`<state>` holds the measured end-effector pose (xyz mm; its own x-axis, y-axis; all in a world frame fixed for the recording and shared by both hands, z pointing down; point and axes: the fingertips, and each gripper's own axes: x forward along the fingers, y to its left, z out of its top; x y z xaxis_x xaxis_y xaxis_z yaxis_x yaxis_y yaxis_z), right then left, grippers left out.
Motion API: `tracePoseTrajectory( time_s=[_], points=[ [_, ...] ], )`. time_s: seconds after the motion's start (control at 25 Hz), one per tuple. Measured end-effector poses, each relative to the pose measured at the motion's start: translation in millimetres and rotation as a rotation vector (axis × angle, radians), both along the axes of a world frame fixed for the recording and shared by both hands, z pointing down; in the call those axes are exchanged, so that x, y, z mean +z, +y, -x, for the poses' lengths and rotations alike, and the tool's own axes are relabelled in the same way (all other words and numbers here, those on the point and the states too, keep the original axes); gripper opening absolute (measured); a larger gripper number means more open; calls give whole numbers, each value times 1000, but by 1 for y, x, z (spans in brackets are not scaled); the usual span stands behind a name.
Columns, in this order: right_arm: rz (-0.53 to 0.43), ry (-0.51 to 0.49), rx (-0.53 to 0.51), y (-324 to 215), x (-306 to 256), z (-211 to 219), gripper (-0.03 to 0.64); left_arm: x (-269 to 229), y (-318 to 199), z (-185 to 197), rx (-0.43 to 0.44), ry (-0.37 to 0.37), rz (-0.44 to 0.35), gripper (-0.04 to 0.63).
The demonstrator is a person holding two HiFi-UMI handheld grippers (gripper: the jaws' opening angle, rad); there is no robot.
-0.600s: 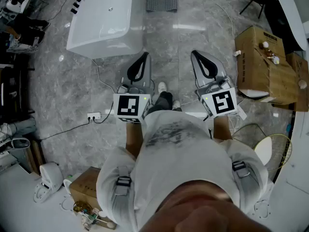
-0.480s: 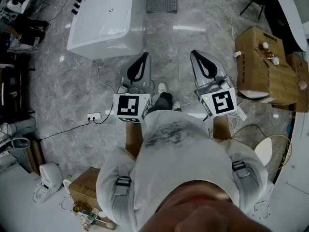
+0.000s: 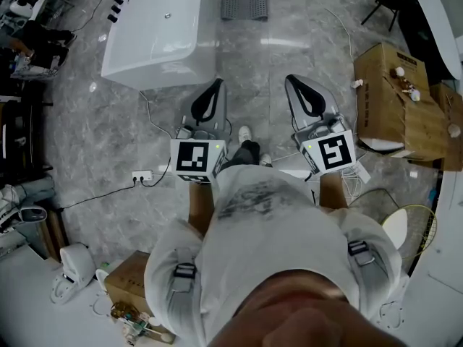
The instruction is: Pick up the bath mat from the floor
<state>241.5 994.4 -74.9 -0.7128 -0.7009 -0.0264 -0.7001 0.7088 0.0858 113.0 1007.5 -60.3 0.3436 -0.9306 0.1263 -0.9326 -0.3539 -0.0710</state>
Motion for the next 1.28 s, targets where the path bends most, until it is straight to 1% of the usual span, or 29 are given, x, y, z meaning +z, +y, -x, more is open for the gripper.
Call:
tracePoseTrajectory(
  time_s=[0.08, 0.28, 0.6, 0.76, 0.92, 1.08, 1.28],
  points=[
    [9, -5, 13, -9, 2, 2, 2, 2, -8, 4, 3, 7, 2, 2],
    [24, -3, 36, -33, 9, 14, 2, 1, -26, 21, 23, 50, -32, 2],
    [41, 14, 43, -79, 15, 41, 2, 12, -74, 52, 27, 24, -11, 2],
    [42, 31, 59, -101, 15, 57, 2, 14, -98, 70, 45, 26, -9, 2],
    [41, 41, 64, -117, 15, 70, 2, 14, -118, 80, 72, 26, 0, 2],
    [35, 42, 70, -126, 14, 80, 2, 15, -134, 87, 95, 41, 11, 2],
    [54, 55, 75, -141, 20, 78, 3, 20, -155, 84, 102, 85, 53, 2]
  ],
)
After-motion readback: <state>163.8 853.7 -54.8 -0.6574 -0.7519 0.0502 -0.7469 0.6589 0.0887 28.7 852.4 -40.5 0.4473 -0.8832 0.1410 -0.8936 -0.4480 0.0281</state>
